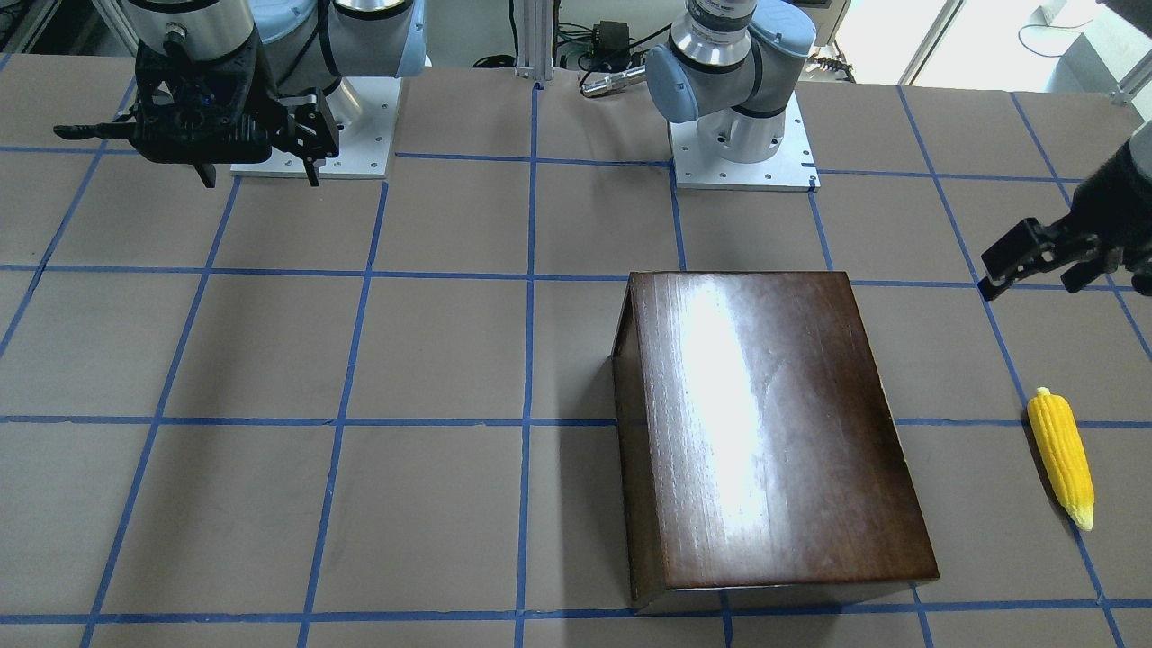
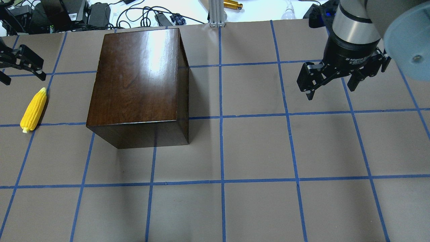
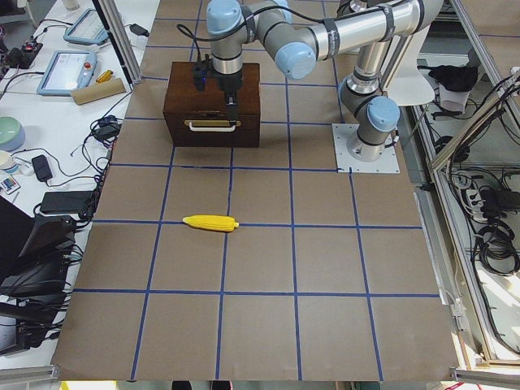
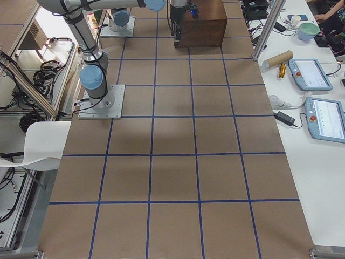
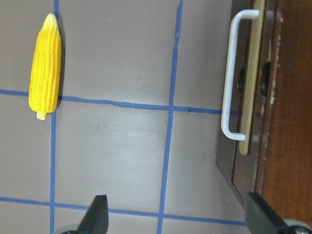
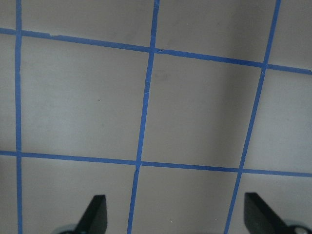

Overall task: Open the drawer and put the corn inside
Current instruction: 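Move the left gripper down beside the cabinet toward the drawer handle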

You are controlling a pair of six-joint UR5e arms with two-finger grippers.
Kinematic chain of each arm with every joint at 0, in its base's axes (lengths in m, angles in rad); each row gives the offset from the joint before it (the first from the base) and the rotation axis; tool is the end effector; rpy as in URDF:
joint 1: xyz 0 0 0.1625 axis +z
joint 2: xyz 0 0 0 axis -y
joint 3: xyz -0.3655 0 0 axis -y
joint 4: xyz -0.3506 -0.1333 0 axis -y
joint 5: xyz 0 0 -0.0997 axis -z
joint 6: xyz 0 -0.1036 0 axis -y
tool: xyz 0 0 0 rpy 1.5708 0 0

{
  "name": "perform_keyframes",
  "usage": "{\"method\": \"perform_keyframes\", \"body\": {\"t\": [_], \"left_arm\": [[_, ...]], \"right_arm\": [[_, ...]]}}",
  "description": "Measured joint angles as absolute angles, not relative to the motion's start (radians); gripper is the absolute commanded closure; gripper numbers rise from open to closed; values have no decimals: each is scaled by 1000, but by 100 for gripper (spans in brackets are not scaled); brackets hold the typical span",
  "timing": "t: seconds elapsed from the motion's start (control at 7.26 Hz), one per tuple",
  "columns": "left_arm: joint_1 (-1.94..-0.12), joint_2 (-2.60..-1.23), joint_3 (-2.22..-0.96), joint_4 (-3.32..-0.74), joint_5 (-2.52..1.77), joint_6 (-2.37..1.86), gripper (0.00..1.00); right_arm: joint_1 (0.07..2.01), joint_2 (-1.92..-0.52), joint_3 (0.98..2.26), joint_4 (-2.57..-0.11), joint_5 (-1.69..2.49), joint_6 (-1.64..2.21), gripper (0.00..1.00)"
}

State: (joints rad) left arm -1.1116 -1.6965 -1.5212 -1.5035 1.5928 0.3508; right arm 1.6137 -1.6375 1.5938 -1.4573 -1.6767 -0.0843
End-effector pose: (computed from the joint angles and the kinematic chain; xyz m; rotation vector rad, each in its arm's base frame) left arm 0.1016 -0.5011 0.3940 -0.1691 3.1202 0.0262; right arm 0.1402 -0.4125 0.4328 0.1985 -3.0288 -0.1093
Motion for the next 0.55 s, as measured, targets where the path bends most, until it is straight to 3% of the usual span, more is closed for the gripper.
{"method": "perform_keyframes", "body": {"t": [0.55], "left_arm": [[-1107,-1882,-1529,-1356,1559,365,0]], "right_arm": [[1614,-1637,1594,-1457,-1677,-84,0]]}}
